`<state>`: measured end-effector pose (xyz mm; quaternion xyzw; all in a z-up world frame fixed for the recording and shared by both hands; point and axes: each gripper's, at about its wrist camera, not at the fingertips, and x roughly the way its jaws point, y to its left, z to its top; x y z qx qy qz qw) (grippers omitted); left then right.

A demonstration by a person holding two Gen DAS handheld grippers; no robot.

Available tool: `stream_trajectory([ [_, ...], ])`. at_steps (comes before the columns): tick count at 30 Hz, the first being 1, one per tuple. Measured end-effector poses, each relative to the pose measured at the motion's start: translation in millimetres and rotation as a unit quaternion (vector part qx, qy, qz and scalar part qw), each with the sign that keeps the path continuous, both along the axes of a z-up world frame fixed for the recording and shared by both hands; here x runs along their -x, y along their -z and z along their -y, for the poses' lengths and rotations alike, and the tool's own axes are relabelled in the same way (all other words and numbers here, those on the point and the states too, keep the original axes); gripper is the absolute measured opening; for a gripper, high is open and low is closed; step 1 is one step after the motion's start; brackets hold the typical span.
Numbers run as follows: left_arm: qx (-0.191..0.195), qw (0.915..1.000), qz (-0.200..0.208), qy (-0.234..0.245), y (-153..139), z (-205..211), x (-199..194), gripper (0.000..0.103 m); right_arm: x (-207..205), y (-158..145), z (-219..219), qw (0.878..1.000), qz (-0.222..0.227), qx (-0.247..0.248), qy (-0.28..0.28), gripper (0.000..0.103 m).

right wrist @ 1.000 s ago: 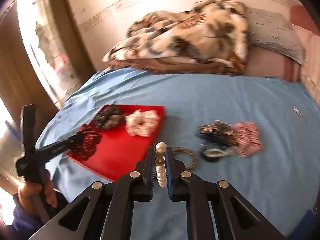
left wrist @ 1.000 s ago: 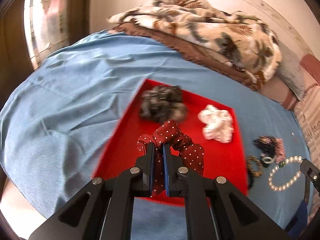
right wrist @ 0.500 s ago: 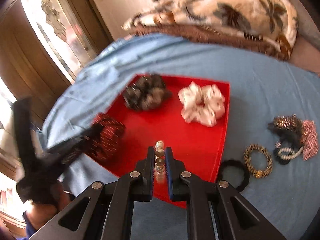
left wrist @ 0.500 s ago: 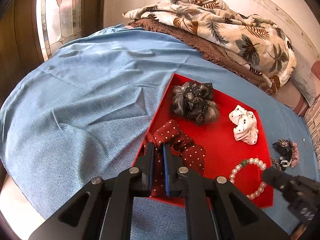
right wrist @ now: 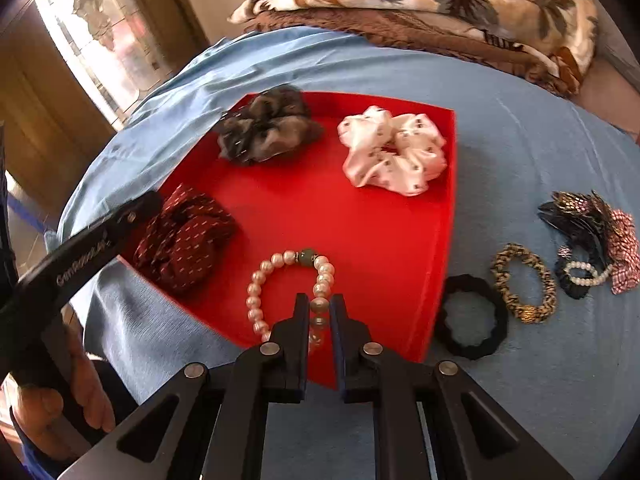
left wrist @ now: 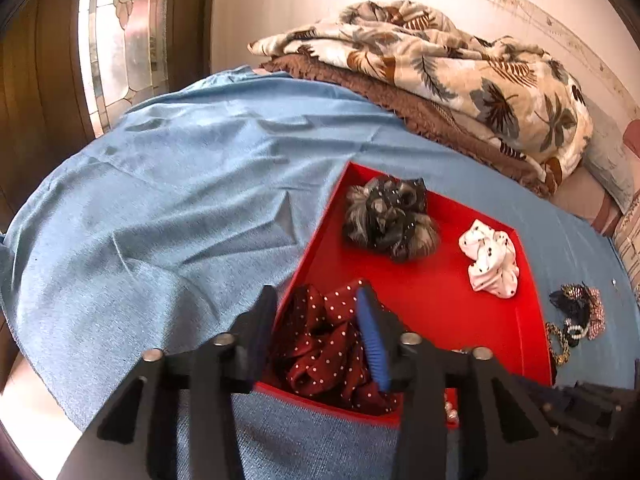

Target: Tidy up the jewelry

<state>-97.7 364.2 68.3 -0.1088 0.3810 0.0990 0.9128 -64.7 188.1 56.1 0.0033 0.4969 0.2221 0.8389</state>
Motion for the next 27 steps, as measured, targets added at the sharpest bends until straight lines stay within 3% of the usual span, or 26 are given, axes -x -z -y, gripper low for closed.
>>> stream_trajectory([
  [3, 0.002, 1.0000, 0.007, -0.004, -2, -1, 2, 0.046, 4, -1, -3, 1.000, 0.006, 0.002, -0.007, 0.015],
  [7, 0.000, 0.9998, 0.016, -0.013, -3, -2, 6, 0.057, 7, -9, -1, 1.000, 0.022, -0.002, -0.008, 0.041],
  [16, -0.031, 0.9991, 0.021, -0.018, -2, 9, 10, 0.059, 25, -31, 30, 0.998, 0.067, 0.004, 0.002, 0.049],
  [23, -0.058, 0.9979, 0.026, -0.013, -4, 27, 18, 0.059, 36, -33, 95, 0.996, 0.078, 0.019, 0.048, 0.054],
  [27, -0.061, 0.9981, 0.004, 0.008, -5, 45, 24, 0.059, 39, -32, 138, 0.993, 0.076, 0.020, 0.086, 0.054],
])
